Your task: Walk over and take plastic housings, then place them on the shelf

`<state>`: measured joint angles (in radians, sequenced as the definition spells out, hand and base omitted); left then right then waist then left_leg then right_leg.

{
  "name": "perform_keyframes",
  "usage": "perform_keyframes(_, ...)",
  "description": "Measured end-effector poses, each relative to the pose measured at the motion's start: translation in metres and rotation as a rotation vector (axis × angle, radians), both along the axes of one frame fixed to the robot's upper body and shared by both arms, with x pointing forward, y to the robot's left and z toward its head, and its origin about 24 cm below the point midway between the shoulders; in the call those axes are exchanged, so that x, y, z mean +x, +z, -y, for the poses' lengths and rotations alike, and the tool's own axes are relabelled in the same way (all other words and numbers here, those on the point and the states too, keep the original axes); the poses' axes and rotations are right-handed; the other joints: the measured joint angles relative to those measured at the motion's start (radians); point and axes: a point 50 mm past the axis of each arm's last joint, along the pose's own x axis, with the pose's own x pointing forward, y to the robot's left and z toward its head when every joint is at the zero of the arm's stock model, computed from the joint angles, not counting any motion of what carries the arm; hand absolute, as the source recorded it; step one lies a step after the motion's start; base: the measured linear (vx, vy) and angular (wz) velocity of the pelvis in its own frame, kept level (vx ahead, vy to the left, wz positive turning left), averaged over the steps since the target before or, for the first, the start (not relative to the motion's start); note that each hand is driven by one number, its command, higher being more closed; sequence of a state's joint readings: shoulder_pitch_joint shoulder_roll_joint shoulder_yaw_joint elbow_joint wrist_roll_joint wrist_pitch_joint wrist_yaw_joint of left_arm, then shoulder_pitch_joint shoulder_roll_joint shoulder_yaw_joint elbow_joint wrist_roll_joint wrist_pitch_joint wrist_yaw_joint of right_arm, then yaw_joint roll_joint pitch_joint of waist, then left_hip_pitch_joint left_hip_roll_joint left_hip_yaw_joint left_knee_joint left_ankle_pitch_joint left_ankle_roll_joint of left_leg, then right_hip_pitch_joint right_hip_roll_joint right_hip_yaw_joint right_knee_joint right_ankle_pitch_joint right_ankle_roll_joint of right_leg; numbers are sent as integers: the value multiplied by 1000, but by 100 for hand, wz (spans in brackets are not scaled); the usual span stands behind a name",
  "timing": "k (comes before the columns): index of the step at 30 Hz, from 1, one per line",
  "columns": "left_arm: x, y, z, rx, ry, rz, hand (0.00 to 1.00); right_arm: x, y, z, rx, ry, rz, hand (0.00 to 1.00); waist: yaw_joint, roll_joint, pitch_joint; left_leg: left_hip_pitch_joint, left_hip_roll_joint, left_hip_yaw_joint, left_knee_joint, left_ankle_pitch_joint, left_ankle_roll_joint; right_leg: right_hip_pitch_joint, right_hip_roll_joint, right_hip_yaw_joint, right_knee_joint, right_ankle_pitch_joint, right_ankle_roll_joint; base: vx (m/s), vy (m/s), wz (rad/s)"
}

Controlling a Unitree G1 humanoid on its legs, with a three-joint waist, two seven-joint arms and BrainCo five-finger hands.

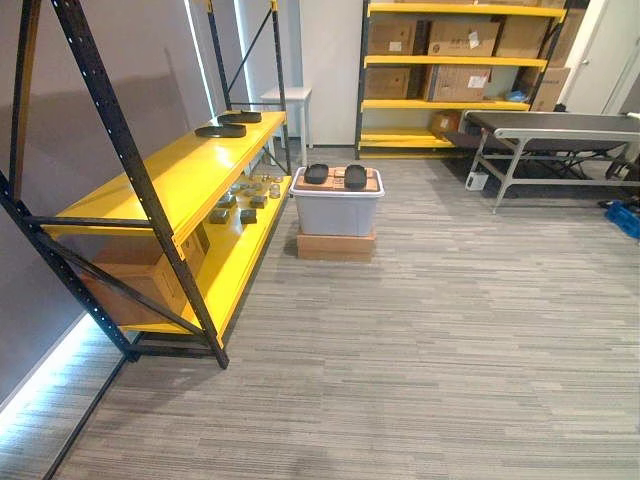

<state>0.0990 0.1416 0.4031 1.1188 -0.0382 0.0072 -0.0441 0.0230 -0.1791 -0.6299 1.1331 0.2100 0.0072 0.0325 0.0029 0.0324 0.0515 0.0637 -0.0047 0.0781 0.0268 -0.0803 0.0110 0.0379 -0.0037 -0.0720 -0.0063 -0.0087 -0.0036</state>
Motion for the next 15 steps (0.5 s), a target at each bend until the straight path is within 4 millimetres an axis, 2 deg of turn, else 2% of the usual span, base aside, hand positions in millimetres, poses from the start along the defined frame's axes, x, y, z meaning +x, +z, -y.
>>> perform_keyframes(3,19,10,-21,55,22,73,0,26,17,27,-67,5,77,0,-7,14,16,14,-1,-2,-23,8,-19,13,-1,-8,-14,0,1,49,-18,8)
perform_keyframes(5,33,19,-31,104,11,131,0,33,26,40,-112,3,109,0,-12,14,20,17,2,-19,-27,10,-28,22,2,-26,-20,-2,4,32,-52,21)
perform_keyframes(11,51,28,-26,118,17,250,0,48,34,43,-152,27,162,0,-11,16,33,29,8,-28,-34,9,-36,38,6,-52,-20,-13,20,2,-36,9)
perform_keyframes(15,51,32,-27,156,15,276,0,48,32,37,-152,37,157,0,-9,16,34,41,8,-28,-36,8,-37,51,5,-53,-19,-15,22,-3,-3,2)
